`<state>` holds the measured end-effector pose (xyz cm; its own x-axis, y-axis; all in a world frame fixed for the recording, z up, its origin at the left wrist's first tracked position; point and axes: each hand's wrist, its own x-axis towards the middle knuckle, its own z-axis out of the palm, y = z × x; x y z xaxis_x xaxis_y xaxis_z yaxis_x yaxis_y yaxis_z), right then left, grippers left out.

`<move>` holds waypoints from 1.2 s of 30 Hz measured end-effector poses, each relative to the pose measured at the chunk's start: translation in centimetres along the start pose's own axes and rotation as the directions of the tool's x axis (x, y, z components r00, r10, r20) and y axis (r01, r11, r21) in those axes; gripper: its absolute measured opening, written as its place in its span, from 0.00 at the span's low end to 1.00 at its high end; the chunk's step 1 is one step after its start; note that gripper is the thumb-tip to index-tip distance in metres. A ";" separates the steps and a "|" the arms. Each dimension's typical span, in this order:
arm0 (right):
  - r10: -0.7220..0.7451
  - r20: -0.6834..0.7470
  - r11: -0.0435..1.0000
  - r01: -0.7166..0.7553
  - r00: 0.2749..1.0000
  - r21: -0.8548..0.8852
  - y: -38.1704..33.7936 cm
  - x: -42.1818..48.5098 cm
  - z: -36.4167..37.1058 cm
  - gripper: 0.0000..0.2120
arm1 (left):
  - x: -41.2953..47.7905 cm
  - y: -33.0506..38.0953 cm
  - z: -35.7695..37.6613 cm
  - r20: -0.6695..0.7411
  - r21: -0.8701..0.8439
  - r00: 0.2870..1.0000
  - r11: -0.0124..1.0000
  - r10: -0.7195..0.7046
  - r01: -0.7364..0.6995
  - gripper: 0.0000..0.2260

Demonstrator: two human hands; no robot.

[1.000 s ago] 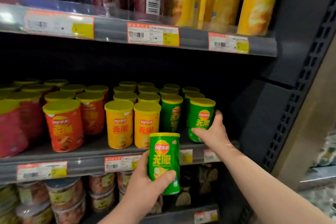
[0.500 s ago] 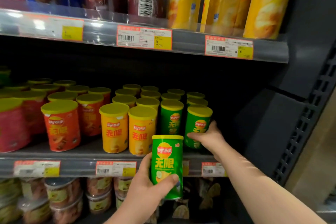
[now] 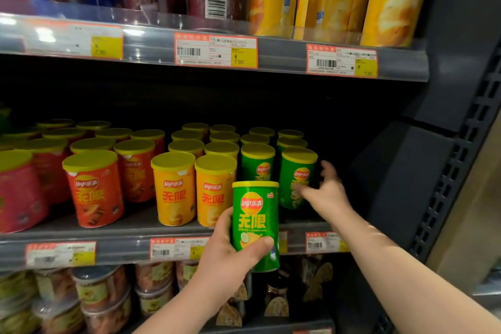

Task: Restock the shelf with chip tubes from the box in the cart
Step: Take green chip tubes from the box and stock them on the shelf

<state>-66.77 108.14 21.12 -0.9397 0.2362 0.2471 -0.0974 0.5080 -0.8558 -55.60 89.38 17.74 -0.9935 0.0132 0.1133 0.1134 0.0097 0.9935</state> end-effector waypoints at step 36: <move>-0.430 0.143 0.862 0.453 0.891 -0.228 -5.0 -1.2 -2.6 0.22 | 7.2 1.0 3.5 -0.085 0.516 0.975 0.846 0.205 -0.133 0.34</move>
<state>-64.26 107.50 26.29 -0.8426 -0.1270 0.5234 -0.4348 0.7339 -0.5219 -62.60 92.94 19.55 -0.9463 -0.0705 0.3155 0.2343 0.5228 0.8196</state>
